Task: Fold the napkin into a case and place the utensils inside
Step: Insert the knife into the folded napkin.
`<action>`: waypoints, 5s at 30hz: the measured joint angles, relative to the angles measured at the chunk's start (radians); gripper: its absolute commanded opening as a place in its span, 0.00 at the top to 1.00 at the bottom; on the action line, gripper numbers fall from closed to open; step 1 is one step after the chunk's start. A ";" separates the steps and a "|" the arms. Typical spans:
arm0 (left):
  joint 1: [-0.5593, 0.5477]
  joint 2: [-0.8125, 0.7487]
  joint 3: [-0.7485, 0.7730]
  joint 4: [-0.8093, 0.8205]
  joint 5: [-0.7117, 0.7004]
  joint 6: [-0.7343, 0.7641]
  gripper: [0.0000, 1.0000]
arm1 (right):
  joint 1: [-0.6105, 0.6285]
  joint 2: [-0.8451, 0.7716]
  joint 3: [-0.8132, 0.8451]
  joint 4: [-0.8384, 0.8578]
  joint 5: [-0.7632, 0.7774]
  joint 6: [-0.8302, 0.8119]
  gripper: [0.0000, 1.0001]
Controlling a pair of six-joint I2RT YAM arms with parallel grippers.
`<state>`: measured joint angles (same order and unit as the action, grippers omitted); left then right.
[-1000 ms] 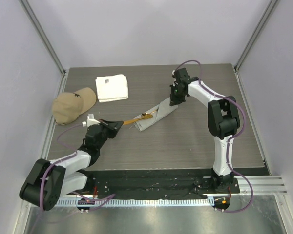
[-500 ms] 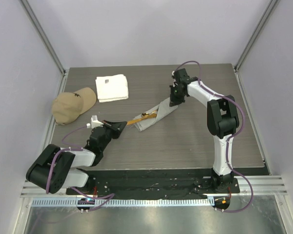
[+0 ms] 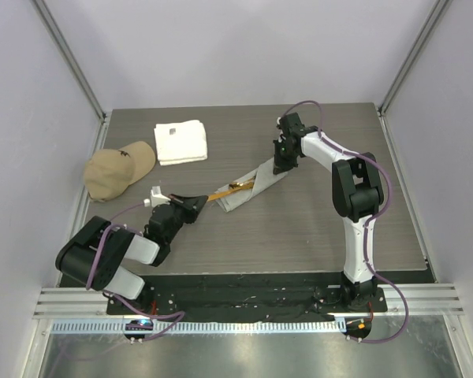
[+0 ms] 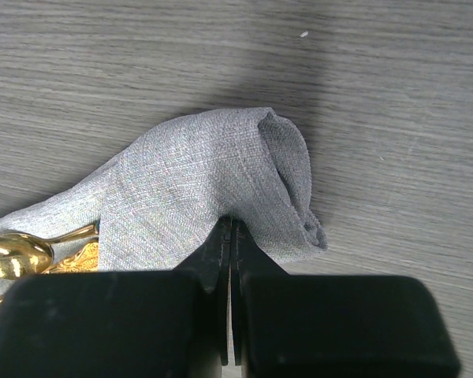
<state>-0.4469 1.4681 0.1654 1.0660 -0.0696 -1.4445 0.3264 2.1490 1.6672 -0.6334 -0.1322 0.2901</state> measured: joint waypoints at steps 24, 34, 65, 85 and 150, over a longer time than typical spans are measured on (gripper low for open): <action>-0.027 0.190 0.045 0.174 -0.011 -0.035 1.00 | 0.001 0.099 0.207 -0.055 0.029 -0.004 0.99; -0.051 0.246 0.061 0.214 -0.034 -0.045 1.00 | 0.005 0.117 0.209 -0.056 0.029 -0.005 0.99; -0.290 0.368 0.127 0.282 -0.434 -0.119 1.00 | 0.005 0.136 0.229 -0.052 -0.005 -0.005 0.99; -0.360 0.460 0.160 0.315 -0.518 -0.146 0.95 | 0.005 0.136 0.229 -0.049 -0.012 -0.004 0.99; 0.161 0.267 0.472 -0.768 0.744 0.568 0.68 | -0.136 -0.045 0.099 -0.076 -0.050 -0.001 0.64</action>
<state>-0.2859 1.7355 0.6373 0.2977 0.6743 -0.8768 0.1905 2.1036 1.7660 -0.7094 -0.1825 0.2893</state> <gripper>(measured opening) 0.324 0.367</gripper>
